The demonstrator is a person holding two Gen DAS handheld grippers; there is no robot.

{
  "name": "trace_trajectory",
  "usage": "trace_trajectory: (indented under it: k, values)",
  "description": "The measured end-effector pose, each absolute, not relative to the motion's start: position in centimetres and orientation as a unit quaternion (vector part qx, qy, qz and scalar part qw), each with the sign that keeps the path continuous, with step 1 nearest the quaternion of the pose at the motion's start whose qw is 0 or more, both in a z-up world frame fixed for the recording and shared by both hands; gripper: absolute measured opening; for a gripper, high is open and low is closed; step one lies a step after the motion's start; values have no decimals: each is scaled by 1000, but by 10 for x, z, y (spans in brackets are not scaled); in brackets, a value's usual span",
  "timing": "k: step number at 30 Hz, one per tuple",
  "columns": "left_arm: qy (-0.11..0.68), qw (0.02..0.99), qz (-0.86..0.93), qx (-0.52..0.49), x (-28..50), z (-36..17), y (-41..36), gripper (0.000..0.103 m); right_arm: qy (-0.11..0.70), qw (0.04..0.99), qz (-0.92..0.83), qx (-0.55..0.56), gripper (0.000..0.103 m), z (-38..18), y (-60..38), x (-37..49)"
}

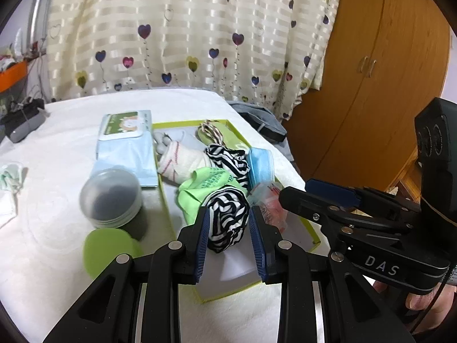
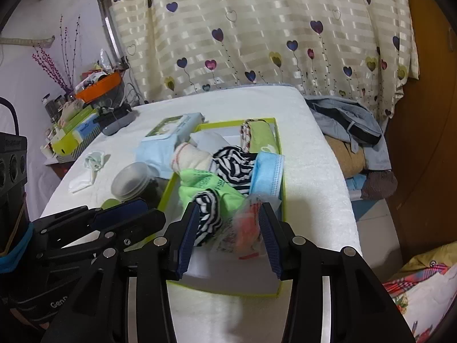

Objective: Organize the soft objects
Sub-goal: 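Lower the striped sock and clear bag into the box and open both grippers, then withdraw both open grippers from the box toward the white towel and pale sock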

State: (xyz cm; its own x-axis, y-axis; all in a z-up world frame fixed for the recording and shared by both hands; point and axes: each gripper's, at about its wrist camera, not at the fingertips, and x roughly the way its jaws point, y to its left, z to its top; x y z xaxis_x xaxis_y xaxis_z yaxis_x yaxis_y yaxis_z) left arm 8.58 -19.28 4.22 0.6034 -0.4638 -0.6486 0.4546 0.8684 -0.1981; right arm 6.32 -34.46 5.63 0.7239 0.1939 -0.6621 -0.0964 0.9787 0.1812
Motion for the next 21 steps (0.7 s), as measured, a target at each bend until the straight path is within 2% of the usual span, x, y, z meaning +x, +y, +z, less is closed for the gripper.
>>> trace_trajectory:
  k: [21]
  values:
    - [340, 911, -233, -17, 58, 60, -149, 27, 342, 933, 102, 43, 45, 77, -301, 37]
